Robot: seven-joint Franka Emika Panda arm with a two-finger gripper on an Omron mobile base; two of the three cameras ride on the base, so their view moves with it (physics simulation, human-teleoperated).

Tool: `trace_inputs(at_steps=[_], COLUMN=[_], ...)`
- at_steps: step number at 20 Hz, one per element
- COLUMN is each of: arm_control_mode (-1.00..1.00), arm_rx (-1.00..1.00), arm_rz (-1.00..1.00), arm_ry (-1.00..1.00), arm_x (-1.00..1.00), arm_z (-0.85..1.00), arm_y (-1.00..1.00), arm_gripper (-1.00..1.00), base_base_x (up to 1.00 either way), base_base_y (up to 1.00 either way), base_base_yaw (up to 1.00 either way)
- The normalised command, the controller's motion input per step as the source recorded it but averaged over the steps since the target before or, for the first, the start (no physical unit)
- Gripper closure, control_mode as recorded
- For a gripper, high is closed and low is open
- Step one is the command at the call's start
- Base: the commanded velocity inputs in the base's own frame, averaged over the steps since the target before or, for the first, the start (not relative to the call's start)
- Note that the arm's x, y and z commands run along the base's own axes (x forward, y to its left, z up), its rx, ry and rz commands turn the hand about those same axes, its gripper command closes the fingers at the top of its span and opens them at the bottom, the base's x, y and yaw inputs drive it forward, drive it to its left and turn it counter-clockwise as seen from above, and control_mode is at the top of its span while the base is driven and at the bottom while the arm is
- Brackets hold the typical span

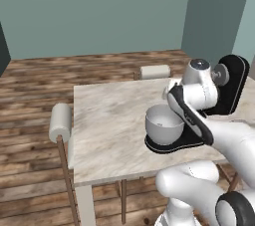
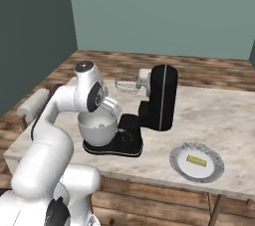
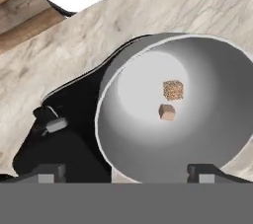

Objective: Add butter and sugar cubes to the stand mixer bowl and then turn on the stand mixer to begin making frosting.

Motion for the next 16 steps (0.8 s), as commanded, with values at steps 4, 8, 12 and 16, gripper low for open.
trace_inputs(at_steps=[4, 8, 12, 16], arm_control_mode=[-1.00, -1.00, -1.00, -1.00], arm_rx=[0.10, 0.15, 0.20, 0.23], arm_rz=[0.03, 0.02, 0.00, 0.00], arm_ry=[-0.01, 0.02, 0.12, 0.19], arm_x=[-0.72, -0.73, -0.61, -0.49], arm_z=[0.27, 0.29, 0.33, 0.17], arm_y=[-0.47, -0.54, -0.67, -0.81], arm_gripper=[-1.00, -1.00, -1.00, -1.00], base_base_x=[0.00, 0.00, 0.00, 0.00], base_base_y=[0.00, 0.00, 0.00, 0.00], base_base_yaw=[0.00, 0.00, 0.00, 0.00])
